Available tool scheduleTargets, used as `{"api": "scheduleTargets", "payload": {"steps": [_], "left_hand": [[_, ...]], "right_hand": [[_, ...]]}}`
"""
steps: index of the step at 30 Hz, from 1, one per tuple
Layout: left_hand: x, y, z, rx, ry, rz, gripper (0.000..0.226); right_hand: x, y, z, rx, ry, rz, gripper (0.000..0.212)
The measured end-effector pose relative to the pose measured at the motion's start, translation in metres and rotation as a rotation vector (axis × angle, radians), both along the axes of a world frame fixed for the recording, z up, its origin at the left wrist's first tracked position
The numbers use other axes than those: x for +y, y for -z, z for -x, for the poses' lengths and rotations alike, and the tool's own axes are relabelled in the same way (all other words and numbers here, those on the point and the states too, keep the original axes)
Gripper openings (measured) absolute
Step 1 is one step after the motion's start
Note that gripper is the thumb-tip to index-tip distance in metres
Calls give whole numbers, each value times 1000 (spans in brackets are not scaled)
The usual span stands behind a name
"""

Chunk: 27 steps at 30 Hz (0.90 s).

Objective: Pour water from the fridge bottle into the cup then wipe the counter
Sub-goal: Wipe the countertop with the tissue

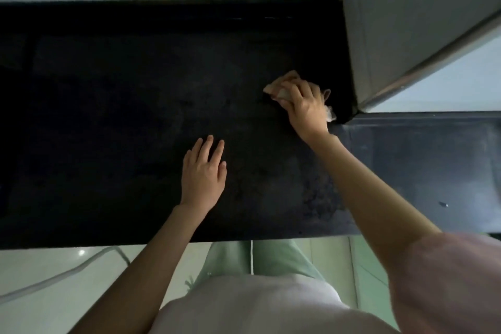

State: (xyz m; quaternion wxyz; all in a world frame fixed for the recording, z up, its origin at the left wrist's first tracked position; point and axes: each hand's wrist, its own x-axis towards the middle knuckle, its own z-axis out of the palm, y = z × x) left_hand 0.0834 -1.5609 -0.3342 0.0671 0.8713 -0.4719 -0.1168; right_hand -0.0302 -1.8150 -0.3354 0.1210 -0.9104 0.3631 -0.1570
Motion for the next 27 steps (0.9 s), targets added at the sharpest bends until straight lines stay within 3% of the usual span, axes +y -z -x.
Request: {"api": "scheduleTargets", "payload": {"steps": [9,13,20,27], "left_hand": [[3,-1,-3,-8,63,-44,49],[4,-2,-5,-19,80,-61,49],[11,-8,15,-37,205,-9,46],[25,-3,53,16,391,-67,52]], "right_hand": [[152,6,130,-73,-179,-14,29],[141,7,147,-45,-226,37,31],[30,8,117,0,155,58,41],[122,8,151,-16,189,66,38]]}}
